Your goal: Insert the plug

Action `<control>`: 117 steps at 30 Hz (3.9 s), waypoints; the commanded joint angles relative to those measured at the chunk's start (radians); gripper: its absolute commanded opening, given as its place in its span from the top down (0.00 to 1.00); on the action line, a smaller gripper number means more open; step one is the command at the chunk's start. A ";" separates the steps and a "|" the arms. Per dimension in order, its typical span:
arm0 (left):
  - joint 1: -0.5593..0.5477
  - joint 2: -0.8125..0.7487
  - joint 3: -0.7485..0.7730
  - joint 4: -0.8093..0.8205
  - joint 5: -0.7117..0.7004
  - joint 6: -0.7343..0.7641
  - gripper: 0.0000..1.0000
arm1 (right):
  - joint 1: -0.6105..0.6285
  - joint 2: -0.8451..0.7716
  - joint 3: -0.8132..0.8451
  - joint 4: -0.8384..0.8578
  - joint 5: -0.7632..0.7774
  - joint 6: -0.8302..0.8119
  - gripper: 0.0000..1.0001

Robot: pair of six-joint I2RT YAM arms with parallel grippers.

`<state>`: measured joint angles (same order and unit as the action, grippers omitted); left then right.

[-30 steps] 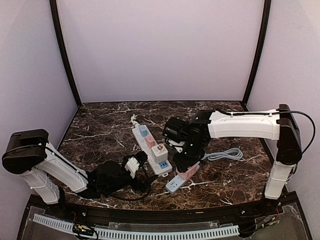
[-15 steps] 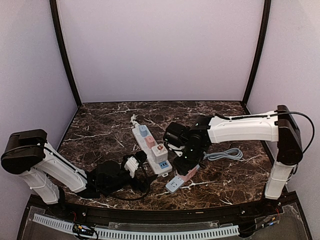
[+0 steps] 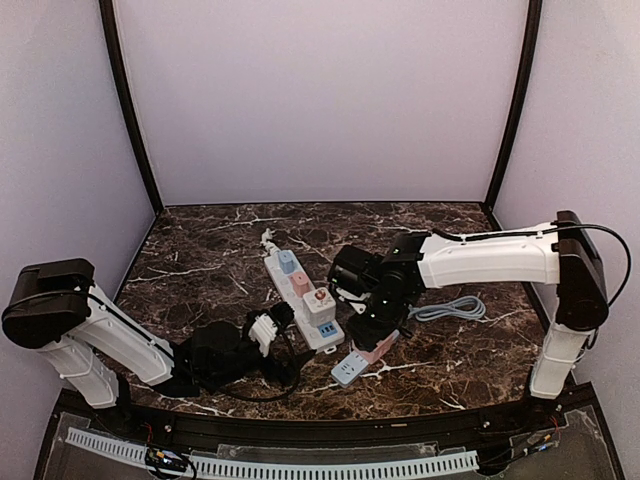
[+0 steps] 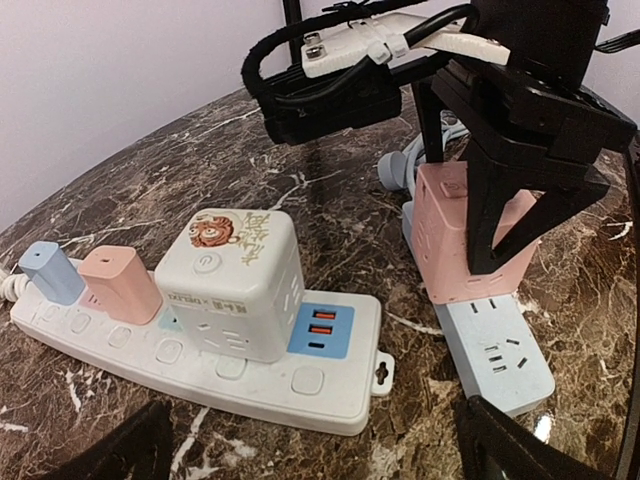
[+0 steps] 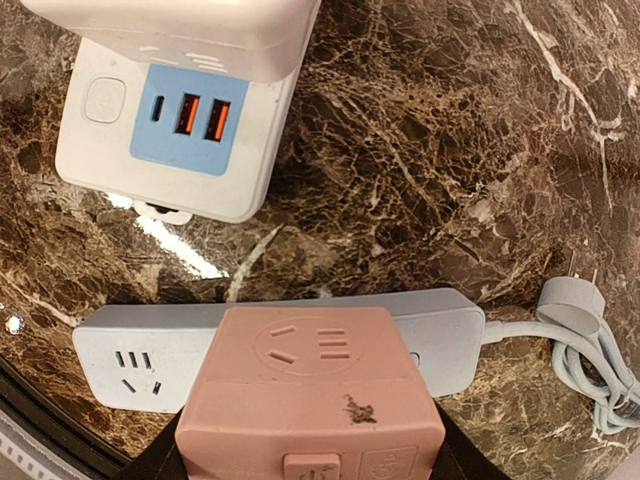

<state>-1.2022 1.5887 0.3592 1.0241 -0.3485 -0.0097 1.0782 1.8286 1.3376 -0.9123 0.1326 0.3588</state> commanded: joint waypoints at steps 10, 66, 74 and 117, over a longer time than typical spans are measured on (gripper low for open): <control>0.004 -0.014 0.002 -0.006 0.225 0.045 0.03 | 0.012 0.144 -0.118 0.085 -0.042 0.092 1.00; -0.066 0.490 0.710 -0.504 0.076 -0.025 0.70 | 0.012 -0.747 -0.418 0.257 0.357 0.389 0.02; -0.019 0.576 0.845 -0.522 0.092 0.017 0.68 | 0.012 -0.790 -0.456 0.303 0.457 0.409 0.01; 0.462 -0.484 0.240 -0.814 -0.374 -0.023 0.05 | -0.481 -0.896 -0.760 1.186 0.440 -0.187 0.01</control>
<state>-0.8703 1.2125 0.6857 0.3080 -0.6746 0.0540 0.7197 0.9112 0.7094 0.0601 0.7483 0.2661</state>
